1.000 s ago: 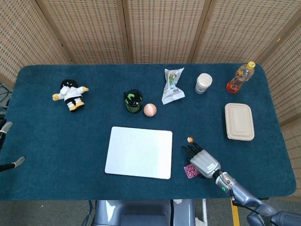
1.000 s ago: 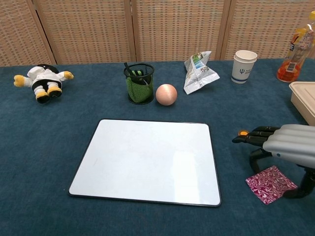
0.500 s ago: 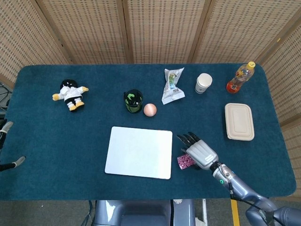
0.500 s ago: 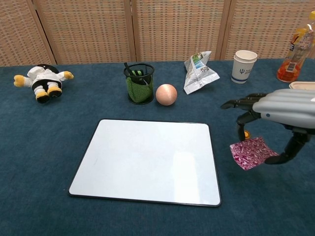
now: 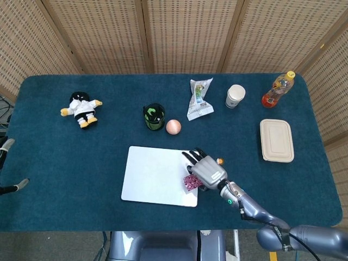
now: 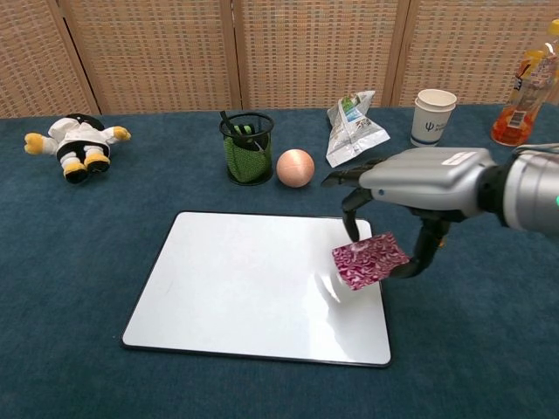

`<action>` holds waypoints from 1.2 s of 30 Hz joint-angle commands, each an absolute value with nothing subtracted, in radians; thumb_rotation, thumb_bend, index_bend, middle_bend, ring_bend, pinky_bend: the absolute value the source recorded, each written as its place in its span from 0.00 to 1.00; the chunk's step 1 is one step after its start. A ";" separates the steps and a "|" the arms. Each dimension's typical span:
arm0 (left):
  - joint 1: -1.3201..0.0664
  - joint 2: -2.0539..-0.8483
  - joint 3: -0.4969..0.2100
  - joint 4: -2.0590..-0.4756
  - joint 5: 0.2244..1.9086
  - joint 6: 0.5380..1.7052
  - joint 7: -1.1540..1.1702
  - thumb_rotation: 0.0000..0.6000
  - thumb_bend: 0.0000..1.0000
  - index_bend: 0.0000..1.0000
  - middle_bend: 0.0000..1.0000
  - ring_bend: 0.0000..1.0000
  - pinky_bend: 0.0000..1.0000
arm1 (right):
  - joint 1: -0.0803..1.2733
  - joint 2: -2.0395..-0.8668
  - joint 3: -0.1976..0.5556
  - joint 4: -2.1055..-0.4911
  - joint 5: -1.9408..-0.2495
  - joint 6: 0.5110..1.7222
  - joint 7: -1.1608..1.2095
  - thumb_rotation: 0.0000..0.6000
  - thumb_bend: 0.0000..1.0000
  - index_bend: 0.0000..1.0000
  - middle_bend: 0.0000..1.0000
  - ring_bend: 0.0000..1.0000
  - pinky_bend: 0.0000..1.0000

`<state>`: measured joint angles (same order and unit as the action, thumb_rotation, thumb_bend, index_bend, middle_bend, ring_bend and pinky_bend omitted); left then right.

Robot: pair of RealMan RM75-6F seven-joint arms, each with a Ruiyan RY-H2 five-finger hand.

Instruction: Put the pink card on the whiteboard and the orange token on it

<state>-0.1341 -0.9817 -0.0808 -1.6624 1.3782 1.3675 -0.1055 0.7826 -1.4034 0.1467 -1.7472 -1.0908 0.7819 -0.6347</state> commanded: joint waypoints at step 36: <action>-0.147 -0.993 -0.072 -1.669 1.371 1.342 -0.067 1.00 0.00 0.00 0.00 0.00 0.00 | 0.859 -1.474 0.081 -1.612 -0.879 1.019 -0.650 1.00 0.23 0.34 0.00 0.00 0.00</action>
<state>-0.1470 -0.9935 -0.0720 -1.6684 1.3713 1.3429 -0.0674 0.8934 -1.4817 0.1137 -1.6808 -0.8335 1.0434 -0.7147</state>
